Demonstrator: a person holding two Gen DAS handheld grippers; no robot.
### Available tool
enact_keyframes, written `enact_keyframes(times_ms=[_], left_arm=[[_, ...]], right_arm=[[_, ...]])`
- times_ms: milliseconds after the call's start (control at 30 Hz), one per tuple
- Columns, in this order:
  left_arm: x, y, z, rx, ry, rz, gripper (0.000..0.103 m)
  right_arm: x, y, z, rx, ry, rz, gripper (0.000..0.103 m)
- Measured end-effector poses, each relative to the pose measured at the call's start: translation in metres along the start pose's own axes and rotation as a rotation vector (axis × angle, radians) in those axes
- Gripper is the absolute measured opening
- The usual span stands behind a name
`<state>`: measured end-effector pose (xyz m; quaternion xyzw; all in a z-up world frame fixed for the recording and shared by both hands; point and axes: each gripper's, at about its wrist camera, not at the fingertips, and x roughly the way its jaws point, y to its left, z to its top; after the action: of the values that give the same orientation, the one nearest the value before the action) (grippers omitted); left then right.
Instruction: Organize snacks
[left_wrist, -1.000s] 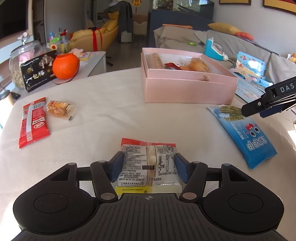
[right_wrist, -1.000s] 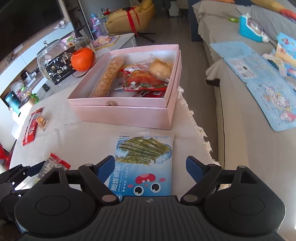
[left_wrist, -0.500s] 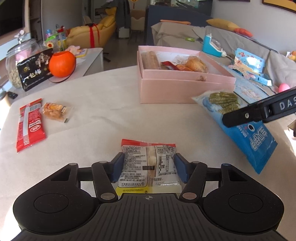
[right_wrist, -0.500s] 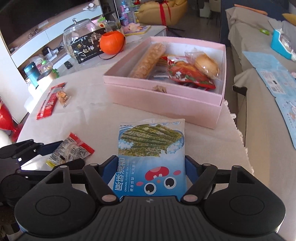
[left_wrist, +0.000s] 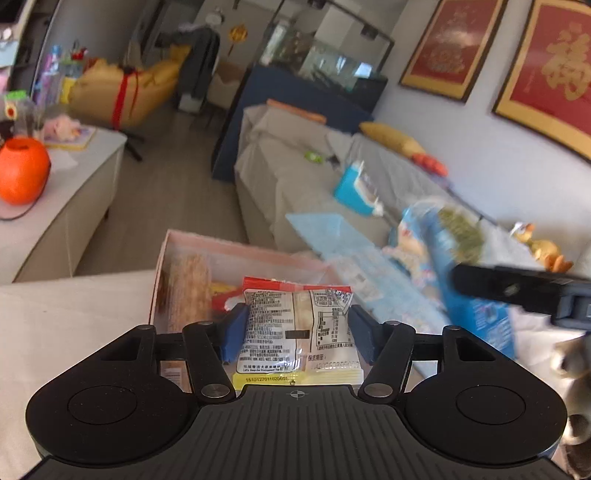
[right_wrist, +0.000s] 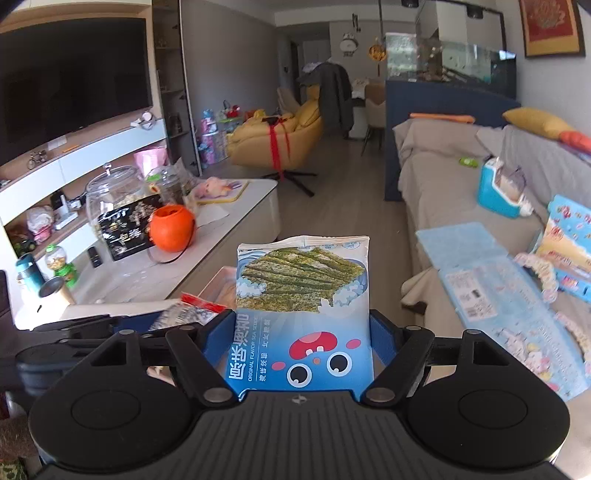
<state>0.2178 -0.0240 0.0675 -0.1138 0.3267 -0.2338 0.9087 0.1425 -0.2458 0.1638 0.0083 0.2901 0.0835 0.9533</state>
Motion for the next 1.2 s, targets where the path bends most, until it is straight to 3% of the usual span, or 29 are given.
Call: enact_keyframes(times_ms=[67,100,167,300,467,567,667,733,767,833,900,1033,1200], left_arm=[[0.027,-0.002,-0.008,0.105,0.062,0.157,0.057],[0.03,-0.004,-0.013,0.164,0.049,0.168,0.052],[0.019,-0.007,-0.019,0.185,-0.016,0.103,0.055],[-0.019,0.005,-0.019,0.049,-0.173,0.058,0.055],[-0.072,0.04,-0.02,-0.078,-0.239,0.133,0.055],[-0.113,0.072,-0.041,-0.125,-0.248,0.279,0.055],[-0.15,0.108,-0.069,-0.134,-0.248,0.52,0.053],[-0.175,0.139,-0.085,-0.196,-0.271,0.618,0.053],[-0.185,0.156,-0.093,-0.26,-0.285,0.627,0.053],[-0.203,0.183,-0.106,-0.388,-0.331,0.605,0.053],[-0.217,0.198,-0.114,-0.452,-0.357,0.606,0.053],[-0.224,0.199,-0.107,-0.384,-0.322,0.611,0.053],[-0.216,0.186,-0.107,-0.251,-0.235,0.769,0.053]], right_arm=[[0.011,-0.002,0.006,-0.014,-0.016,-0.029,0.077],[0.016,-0.004,0.008,-0.007,-0.015,-0.032,0.076],[0.024,-0.012,0.011,0.02,-0.001,-0.002,0.077],[0.04,-0.013,0.012,0.029,-0.003,0.064,0.077],[0.086,0.01,0.019,0.078,0.058,0.129,0.084],[0.118,0.026,0.015,0.055,0.174,0.139,0.084],[0.125,0.033,0.002,0.062,0.19,0.107,0.083],[0.122,0.035,-0.003,0.075,0.195,0.099,0.083],[0.118,0.038,-0.005,0.073,0.186,0.101,0.083],[0.109,0.056,-0.007,0.026,0.166,0.117,0.083],[0.099,0.085,-0.009,-0.064,0.15,0.13,0.083],[0.092,0.16,-0.026,-0.263,0.17,0.222,0.084],[0.116,0.242,-0.053,-0.306,0.241,0.341,0.083]])
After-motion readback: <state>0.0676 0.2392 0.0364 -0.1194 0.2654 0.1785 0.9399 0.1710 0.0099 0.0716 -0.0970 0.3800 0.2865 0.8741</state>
